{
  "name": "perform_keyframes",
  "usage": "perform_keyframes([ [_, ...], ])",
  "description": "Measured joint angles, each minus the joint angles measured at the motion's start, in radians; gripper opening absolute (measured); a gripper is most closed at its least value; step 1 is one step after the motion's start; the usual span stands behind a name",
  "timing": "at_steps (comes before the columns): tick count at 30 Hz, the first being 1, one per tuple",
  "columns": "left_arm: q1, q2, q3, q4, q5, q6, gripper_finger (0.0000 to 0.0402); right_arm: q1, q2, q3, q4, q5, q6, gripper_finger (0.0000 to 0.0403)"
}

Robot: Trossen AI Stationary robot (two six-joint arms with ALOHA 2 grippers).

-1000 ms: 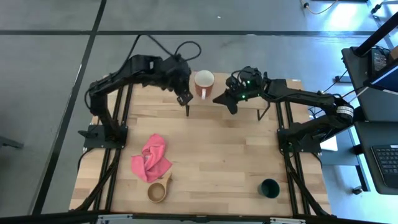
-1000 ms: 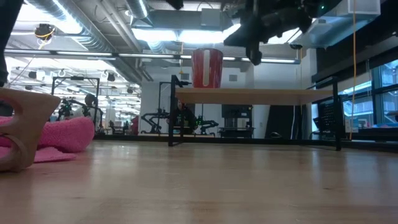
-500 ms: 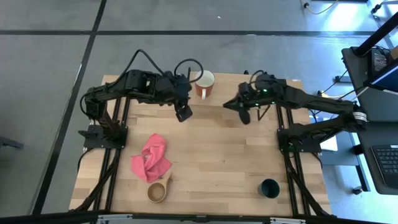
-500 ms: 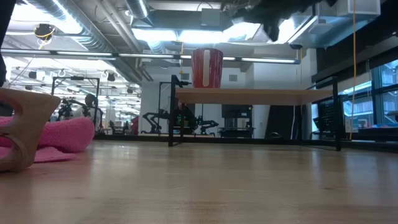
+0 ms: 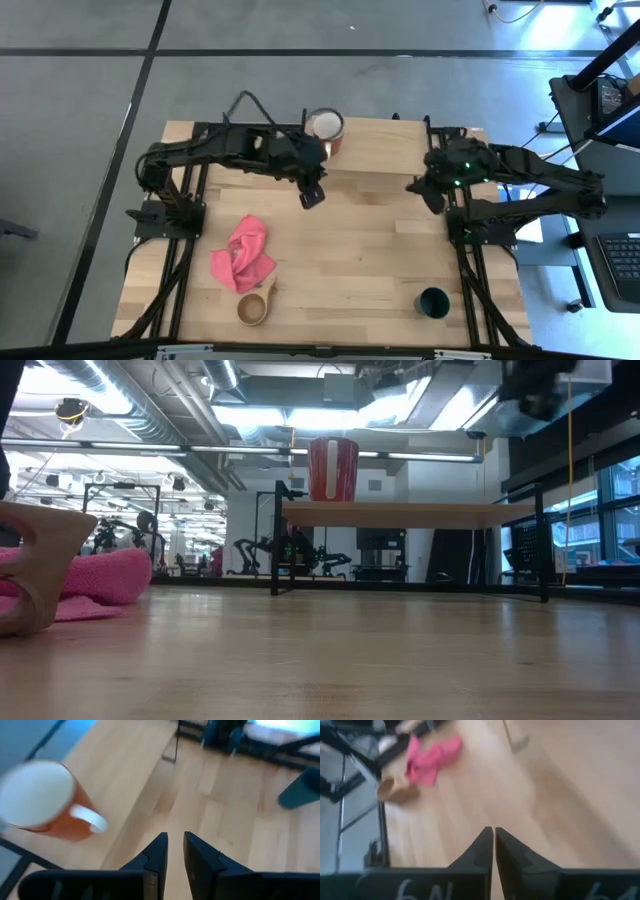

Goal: Stack small to large cups/mugs on shelf
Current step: Put the blue mug on the shelf

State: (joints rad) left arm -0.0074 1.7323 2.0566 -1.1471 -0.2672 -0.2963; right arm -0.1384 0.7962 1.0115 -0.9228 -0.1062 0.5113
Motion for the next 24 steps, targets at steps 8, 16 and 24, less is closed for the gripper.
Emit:
perform_keyframes([
  [8,-0.017,-0.067,-0.245,0.158,0.049,-0.069,0.0055,0.13,-0.085,0.0,-0.33,0.029,0.201,0.0021],
  [16,-0.029,-0.27,-0.585,0.556,0.181,-0.114,0.0055,0.163,-0.095,0.0,-0.473,0.068,0.367,0.0021],
  [24,-0.038,-0.58,-0.932,0.693,0.185,-0.248,0.0055,0.206,-0.047,0.0,-0.468,-0.032,0.5,0.0021],
])
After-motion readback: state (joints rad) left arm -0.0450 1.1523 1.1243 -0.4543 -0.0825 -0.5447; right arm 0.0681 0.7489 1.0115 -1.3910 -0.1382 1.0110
